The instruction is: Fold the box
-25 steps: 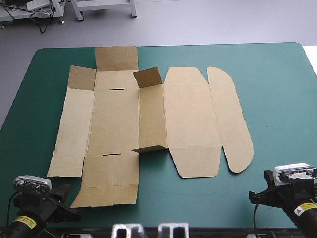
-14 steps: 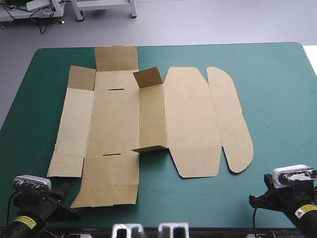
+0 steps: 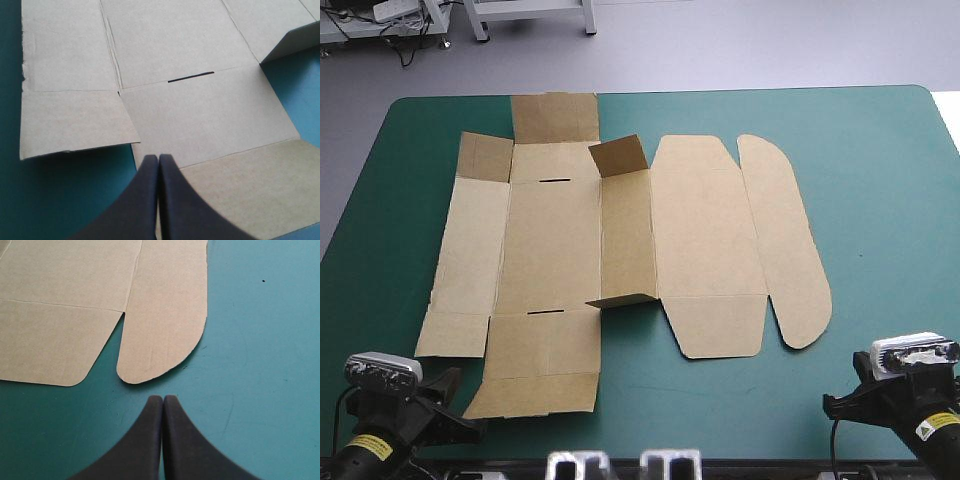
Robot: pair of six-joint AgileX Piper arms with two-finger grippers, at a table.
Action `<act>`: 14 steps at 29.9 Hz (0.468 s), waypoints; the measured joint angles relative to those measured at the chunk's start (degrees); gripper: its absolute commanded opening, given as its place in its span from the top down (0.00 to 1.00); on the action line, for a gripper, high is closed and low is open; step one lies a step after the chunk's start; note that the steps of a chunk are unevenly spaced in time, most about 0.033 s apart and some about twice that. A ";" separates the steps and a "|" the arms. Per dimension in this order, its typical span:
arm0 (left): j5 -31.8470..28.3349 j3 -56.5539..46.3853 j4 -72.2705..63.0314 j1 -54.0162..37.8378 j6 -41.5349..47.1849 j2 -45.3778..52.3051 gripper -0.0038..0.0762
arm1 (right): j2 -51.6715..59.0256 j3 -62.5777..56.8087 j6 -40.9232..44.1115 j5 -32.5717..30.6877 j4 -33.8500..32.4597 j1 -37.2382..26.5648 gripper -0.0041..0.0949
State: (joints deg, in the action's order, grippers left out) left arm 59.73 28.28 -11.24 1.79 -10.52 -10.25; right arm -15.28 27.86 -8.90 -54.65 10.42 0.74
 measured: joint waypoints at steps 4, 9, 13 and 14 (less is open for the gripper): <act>-0.20 3.47 1.39 0.02 0.00 -1.79 0.96 | 0.00 0.00 0.00 0.00 0.00 0.00 0.97; -4.00 12.70 4.67 0.07 0.64 -10.04 0.96 | 0.00 0.00 0.00 0.00 0.00 0.00 0.97; -8.79 18.55 4.99 0.07 2.07 -18.86 0.96 | 0.00 0.00 0.00 0.00 0.00 0.00 0.97; -9.88 19.81 5.27 0.07 2.85 -21.56 0.96 | 0.00 0.00 0.00 0.00 0.00 0.00 0.97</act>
State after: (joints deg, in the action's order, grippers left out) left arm 49.85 48.08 -5.97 1.86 -7.67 -31.82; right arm -15.28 27.86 -8.90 -54.65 10.42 0.74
